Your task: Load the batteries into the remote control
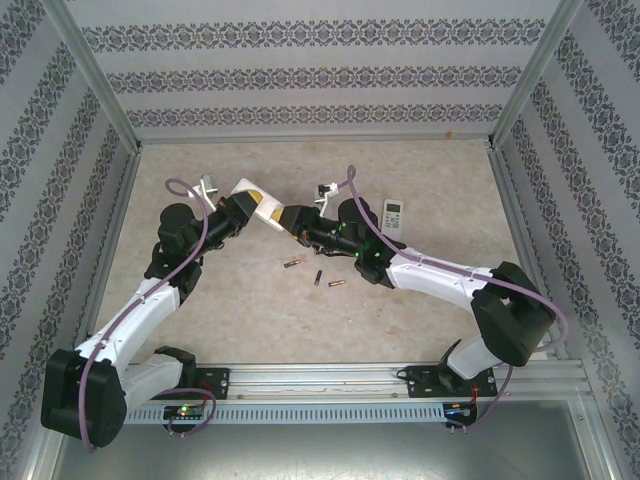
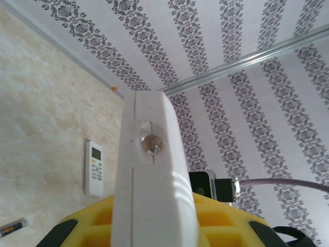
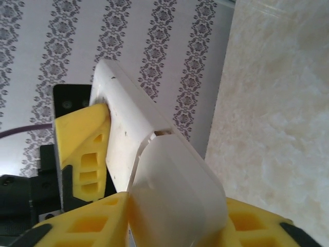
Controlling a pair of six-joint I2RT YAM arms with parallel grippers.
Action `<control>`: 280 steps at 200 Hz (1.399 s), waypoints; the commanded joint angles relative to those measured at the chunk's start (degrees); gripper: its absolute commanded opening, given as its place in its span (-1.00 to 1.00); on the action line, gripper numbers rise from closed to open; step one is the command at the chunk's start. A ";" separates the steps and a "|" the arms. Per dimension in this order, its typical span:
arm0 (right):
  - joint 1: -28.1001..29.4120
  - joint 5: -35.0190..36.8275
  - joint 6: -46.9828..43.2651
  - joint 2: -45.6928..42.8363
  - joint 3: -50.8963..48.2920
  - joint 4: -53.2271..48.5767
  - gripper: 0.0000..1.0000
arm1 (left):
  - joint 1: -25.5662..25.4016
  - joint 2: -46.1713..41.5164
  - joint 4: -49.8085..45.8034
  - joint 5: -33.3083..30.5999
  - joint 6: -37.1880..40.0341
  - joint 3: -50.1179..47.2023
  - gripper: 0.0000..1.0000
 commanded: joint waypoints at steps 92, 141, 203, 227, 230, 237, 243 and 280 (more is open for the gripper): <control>-0.63 0.01 1.48 3.57 -2.84 1.46 -0.28 | 3.65 -3.49 9.84 3.16 -5.93 -1.35 -0.99; -1.50 1.22 0.43 1.49 -5.49 1.75 -0.47 | 5.60 -5.62 5.31 2.65 -3.35 -1.21 -0.99; -2.73 -0.47 -1.35 0.90 -5.28 2.00 -0.69 | 5.88 -5.23 5.90 3.19 -3.67 -1.43 -0.99; -7.66 0.90 -7.10 -2.72 -8.17 -2.26 -0.70 | 5.90 -7.22 -1.73 1.67 2.11 -1.48 -0.99; -8.69 1.23 -8.48 -3.13 -8.32 -3.84 -0.70 | 5.86 -7.53 -3.26 1.31 3.23 -1.52 -0.99; -11.04 2.11 -12.12 -3.67 -8.82 -7.44 -0.70 | 5.87 -8.30 -6.57 0.47 5.77 -1.73 -0.99; -12.80 2.56 -15.10 -3.62 -8.88 -10.03 -0.70 | 5.86 -8.93 -9.08 -0.21 7.58 -2.11 -0.99; -21.41 0.45 -27.67 4.43 -5.71 -18.35 -0.69 | 5.51 -11.60 -14.14 -1.06 12.10 -7.28 -1.00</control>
